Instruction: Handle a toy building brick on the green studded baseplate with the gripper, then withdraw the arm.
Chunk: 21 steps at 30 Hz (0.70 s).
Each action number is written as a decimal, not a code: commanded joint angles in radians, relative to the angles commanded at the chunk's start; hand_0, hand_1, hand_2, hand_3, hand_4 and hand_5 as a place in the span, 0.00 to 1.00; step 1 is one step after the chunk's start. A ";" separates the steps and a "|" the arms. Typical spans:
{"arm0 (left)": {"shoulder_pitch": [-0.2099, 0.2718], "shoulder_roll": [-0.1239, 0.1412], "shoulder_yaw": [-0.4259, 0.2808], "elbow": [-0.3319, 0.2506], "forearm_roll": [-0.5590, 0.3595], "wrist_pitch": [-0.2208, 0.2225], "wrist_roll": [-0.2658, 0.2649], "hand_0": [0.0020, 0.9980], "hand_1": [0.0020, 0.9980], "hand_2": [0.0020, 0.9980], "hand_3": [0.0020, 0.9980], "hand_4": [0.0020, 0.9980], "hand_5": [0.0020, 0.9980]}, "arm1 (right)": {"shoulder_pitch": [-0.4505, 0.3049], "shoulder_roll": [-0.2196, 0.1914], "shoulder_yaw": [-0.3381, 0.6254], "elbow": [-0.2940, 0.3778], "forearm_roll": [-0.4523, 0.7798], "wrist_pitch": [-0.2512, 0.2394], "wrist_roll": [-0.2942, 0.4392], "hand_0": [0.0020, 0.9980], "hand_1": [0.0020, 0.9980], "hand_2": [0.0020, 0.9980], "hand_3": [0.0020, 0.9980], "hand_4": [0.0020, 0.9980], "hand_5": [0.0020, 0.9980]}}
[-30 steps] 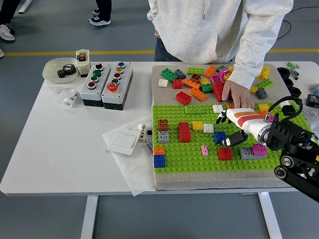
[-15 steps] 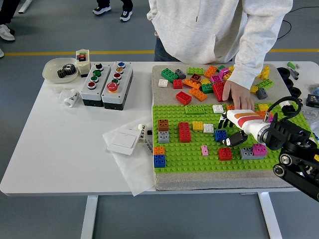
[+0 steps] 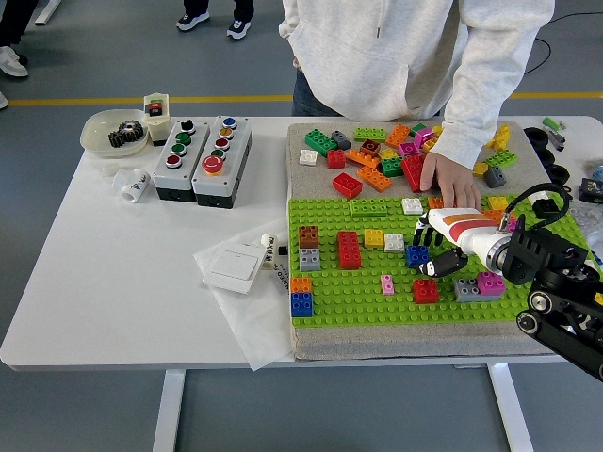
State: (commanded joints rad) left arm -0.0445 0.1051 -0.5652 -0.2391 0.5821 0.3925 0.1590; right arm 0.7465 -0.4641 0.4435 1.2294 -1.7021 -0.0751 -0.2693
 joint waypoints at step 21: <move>0.000 0.002 0.006 0.001 -0.010 0.000 -0.004 0.75 0.75 0.80 0.61 0.64 0.62 | 0.017 -0.119 -0.004 0.174 -0.013 0.026 0.002 0.51 0.45 0.49 0.47 0.79 0.29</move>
State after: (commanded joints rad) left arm -0.0445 0.1071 -0.5591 -0.2377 0.5721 0.3929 0.1549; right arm 0.7636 -0.5831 0.4392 1.4032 -1.7153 -0.0494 -0.2668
